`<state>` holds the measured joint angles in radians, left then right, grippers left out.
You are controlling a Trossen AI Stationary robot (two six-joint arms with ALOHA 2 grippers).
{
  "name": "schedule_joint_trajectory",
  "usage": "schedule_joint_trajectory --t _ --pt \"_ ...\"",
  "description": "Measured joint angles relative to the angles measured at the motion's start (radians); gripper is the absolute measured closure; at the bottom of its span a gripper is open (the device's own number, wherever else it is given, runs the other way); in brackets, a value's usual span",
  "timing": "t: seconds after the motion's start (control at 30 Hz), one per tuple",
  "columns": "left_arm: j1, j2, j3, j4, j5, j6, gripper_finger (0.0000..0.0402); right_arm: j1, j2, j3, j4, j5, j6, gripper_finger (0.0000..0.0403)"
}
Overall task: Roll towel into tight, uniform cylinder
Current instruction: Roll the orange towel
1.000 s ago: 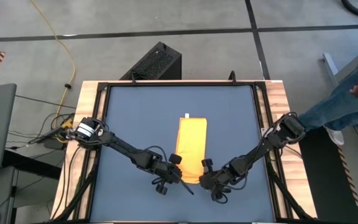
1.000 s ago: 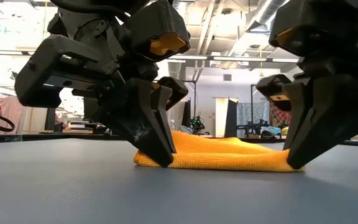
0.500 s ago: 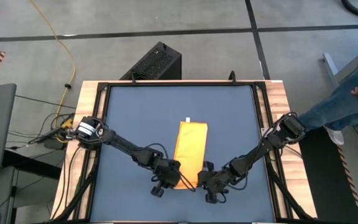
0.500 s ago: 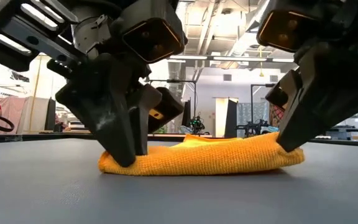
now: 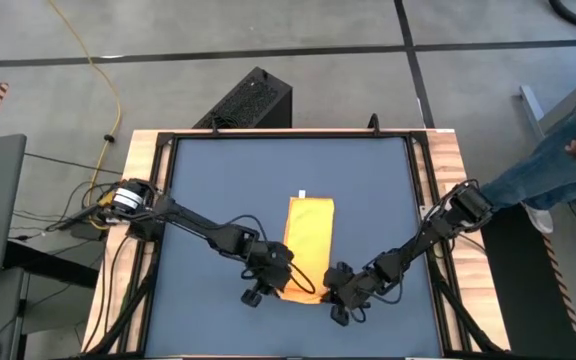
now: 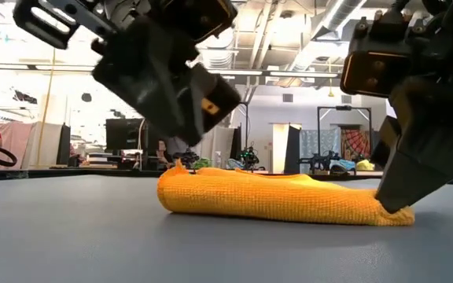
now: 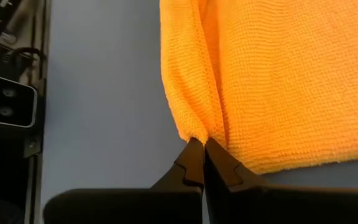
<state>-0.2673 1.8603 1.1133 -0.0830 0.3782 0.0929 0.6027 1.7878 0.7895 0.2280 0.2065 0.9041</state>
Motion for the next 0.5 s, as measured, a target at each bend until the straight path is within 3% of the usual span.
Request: schedule_joint_trajectory --t 0.13,0.5 --pt "-0.008 0.024 0.001 0.051 -0.069 0.043 0.0335 0.0 0.0 -0.016 0.055 0.002 -0.01 0.0387" --pt "-0.01 0.079 0.001 0.023 -0.114 0.042 0.0336 0.009 0.0 -0.016 0.061 0.021 0.065 0.0387"
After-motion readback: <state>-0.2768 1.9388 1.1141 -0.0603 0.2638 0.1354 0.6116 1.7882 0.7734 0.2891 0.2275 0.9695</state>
